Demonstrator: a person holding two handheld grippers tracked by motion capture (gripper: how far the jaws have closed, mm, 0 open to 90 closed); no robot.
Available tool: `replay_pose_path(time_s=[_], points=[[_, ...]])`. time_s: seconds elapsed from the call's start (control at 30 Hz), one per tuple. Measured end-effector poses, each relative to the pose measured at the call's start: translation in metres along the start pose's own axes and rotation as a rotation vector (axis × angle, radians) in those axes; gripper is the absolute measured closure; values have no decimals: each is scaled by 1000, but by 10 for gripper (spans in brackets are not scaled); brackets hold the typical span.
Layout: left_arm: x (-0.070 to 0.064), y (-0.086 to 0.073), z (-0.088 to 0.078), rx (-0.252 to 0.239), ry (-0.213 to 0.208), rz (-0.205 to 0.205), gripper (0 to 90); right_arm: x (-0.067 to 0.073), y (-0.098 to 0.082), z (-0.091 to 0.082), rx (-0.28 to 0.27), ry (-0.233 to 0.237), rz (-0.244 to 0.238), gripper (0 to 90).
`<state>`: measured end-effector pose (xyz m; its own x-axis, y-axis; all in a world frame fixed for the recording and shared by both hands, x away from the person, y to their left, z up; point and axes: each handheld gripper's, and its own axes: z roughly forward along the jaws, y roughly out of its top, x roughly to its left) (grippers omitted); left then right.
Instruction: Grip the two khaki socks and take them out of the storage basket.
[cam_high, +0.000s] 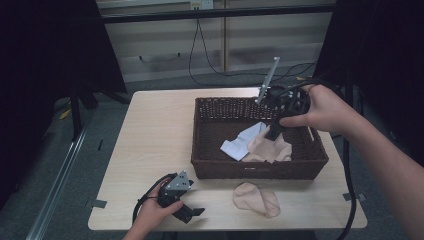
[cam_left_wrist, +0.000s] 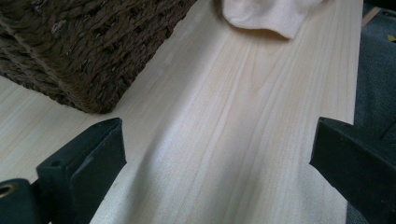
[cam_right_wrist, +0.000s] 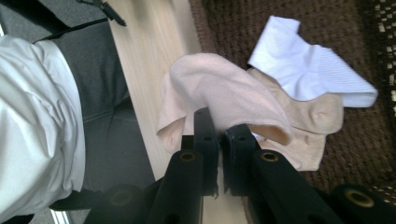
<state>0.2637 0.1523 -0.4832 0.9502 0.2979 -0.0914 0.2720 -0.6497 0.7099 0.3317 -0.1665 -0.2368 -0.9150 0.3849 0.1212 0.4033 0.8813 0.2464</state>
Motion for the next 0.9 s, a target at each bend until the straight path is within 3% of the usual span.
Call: replay_pose_path(time_s=[0.57, 0.9], points=[[0, 0, 2, 5, 4, -2, 27, 19, -4, 33, 4, 66, -78, 852], [0, 0, 2, 5, 7, -2, 27, 21, -3, 68, 22, 87, -88, 848]])
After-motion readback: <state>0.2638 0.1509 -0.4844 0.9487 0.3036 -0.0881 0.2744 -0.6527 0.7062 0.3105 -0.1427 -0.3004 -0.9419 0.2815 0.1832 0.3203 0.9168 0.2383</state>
